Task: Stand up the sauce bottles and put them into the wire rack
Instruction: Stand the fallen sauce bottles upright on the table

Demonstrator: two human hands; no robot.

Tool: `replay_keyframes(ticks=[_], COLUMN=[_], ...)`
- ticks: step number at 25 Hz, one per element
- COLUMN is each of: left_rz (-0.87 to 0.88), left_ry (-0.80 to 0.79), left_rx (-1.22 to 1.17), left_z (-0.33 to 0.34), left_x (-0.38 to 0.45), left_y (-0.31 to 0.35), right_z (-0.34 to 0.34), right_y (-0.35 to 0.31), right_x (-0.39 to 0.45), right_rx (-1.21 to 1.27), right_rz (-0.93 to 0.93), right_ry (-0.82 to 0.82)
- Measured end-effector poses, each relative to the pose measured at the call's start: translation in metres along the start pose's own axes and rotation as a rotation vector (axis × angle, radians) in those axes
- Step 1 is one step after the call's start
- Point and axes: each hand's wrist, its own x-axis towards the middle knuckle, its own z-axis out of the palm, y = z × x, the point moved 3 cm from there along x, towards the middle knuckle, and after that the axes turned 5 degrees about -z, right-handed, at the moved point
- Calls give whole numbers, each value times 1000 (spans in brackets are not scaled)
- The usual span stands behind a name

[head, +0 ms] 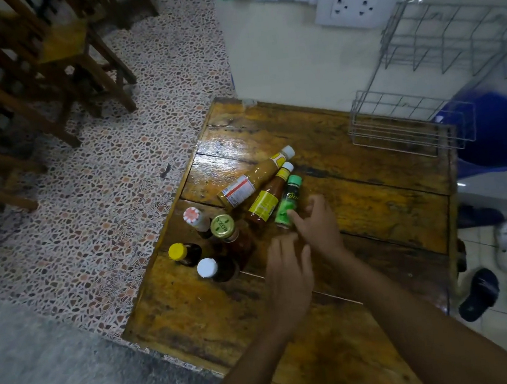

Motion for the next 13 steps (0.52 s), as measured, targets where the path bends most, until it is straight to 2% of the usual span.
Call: replay_keyframes(ticks=[2,5,9,13], left_rz=[-24,-175,-220,-262], left_ry=[42,-38,26,72], left_rx=[47,65,-86,-251], left_z=[8,24,30,19], left_x=[51,96,91,59], left_y=[21,17,0,6], right_z=[4,12,7,-1], right_y=[6,9,8,-2], right_x=[18,34,39,14], right_rx=[-27,-51,82,195], right_rz=[-20,-71,-2,-158], right_ry=[-59,-71,-110,-162])
